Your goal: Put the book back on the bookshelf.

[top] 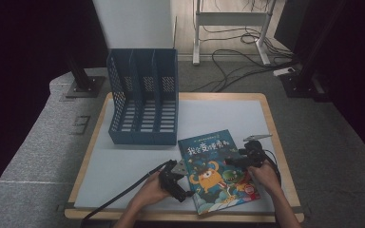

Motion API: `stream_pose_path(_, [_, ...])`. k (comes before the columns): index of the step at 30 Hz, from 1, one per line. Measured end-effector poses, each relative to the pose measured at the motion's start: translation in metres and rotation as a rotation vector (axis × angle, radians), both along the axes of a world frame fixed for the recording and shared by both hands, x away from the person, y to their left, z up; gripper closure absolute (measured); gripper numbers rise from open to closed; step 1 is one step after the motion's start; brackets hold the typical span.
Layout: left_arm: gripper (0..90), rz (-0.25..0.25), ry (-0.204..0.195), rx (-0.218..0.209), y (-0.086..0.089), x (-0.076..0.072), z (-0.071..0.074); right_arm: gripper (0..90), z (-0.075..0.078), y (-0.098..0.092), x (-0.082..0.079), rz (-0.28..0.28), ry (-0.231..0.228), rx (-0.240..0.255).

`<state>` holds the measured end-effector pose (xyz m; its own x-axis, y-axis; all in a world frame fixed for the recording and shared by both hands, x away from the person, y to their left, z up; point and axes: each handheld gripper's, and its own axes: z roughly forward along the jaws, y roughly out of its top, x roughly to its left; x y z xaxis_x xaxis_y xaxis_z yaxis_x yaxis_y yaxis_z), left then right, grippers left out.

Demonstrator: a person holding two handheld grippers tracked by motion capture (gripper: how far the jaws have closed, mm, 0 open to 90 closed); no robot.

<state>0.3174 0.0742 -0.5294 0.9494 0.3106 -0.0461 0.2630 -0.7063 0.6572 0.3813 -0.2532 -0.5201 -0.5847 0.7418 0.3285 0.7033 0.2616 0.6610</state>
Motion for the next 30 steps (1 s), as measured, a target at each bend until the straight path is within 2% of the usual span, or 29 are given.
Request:
stream_pose_path(5, [0.0, 0.002, -0.003, 0.002, 0.0, -0.001, 0.0, 4.9, 0.004, -0.001, -0.003, -0.002, 0.008, 0.008])
stream_pose_path(10, [0.0, 0.007, -0.005, 0.002, 0.0, -0.001, 0.0, 5.6, 0.002, -0.001, -0.004, -0.024, 0.028, 0.012])
stream_pose_path(11, [0.0, 0.007, -0.005, 0.002, 0.0, -0.001, 0.0, 5.8, 0.0, -0.002, -0.005, -0.039, 0.058, 0.022])
stream_pose_path(14, [0.0, 0.008, -0.005, 0.002, 0.0, -0.001, 0.0, 7.2, -0.002, -0.004, -0.006, -0.047, 0.058, 0.037])
stream_pose_path(17, [0.0, 0.008, -0.004, 0.002, 0.0, -0.001, 0.0, 7.9, 0.0, -0.007, -0.007, -0.061, 0.079, 0.067])
stream_pose_path(19, [0.0, 0.008, -0.004, 0.002, 0.0, -0.001, 0.0, 8.1, 0.003, -0.008, -0.008, -0.063, 0.079, 0.07])
stream_pose_path(24, [0.0, 0.008, -0.004, 0.002, 0.0, -0.001, 0.0, 8.1, 0.018, -0.006, -0.013, -0.055, 0.037, 0.055])
stream_pose_path(30, [0.0, 0.008, -0.004, 0.002, 0.0, -0.001, 0.0, 9.9, 0.026, -0.007, -0.016, -0.061, 0.048, 0.061])
